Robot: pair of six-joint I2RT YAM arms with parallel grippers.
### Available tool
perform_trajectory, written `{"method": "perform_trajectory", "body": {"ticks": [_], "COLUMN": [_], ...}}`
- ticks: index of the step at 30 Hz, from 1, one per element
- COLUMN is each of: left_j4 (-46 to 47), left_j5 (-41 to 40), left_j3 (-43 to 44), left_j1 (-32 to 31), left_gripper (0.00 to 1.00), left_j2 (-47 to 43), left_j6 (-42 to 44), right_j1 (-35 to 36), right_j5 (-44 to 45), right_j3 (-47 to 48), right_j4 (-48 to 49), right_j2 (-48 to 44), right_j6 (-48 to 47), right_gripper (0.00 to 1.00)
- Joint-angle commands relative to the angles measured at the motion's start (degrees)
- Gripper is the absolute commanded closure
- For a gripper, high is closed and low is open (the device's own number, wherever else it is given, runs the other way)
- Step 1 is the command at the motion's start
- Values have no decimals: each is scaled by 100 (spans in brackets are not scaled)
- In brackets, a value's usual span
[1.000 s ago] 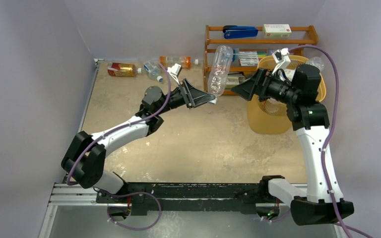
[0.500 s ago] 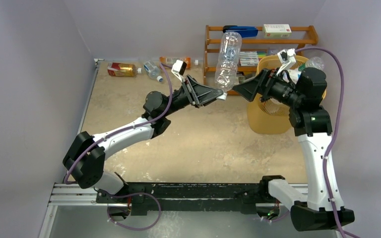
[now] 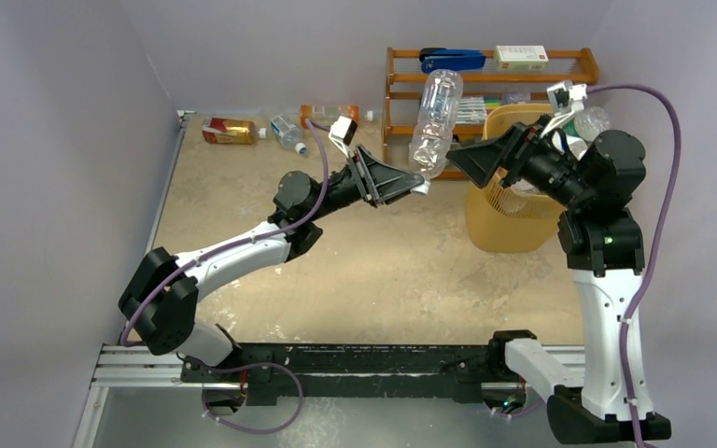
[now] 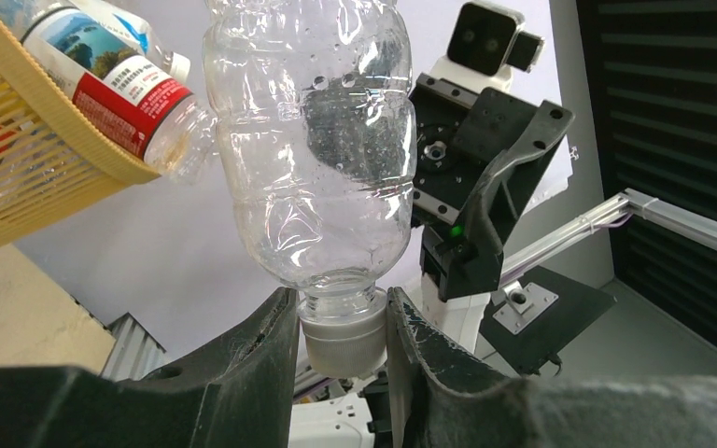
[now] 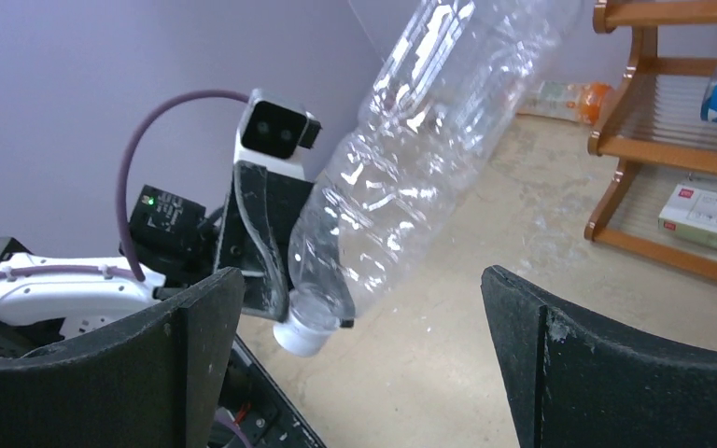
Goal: Put the plastic bottles in the bin
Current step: Pick up the plastic bottle at the center of the board.
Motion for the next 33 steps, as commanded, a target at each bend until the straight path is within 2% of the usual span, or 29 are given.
{"method": "perform_trajectory", "body": {"ticks": [1,9,18,20,23,27,30,33], "left_j4": [188,328,884,1026,1319,1310,1012,569], "left_j5": [151,17,20,40,63,178,385,500], "left_j3": [273,351,973,1113,1294,1722,2078,2221], "left_j1": [-143,-259,-549,-573,-568,-583,-556,-491], "left_gripper": [76,76,76,76,75,62,44,37], "left_j2": [-132,-74,674,872,1164,1556,1767,1847], "left_j6": [188,192,-97,-174,-368,-483,-351,-125], "right_j1": [11,11,11,16,18,11,11,16], "right_j5": [-83,41,18,-12,169,693,1189,1744], "right_j3": [323,674,1258,1546,2042,2843,3496,4146], "right_j4": [361,-240,-645,-858,-1367,-2190,-2799,-3373], "right_j2": [267,771,1113,1239,1398,1709,2107,2556], "right_j6": [175,5,-106,-198,-370,-666,-879,-1147], "right_gripper": [0,0,3,7,20,33,45,52]}}
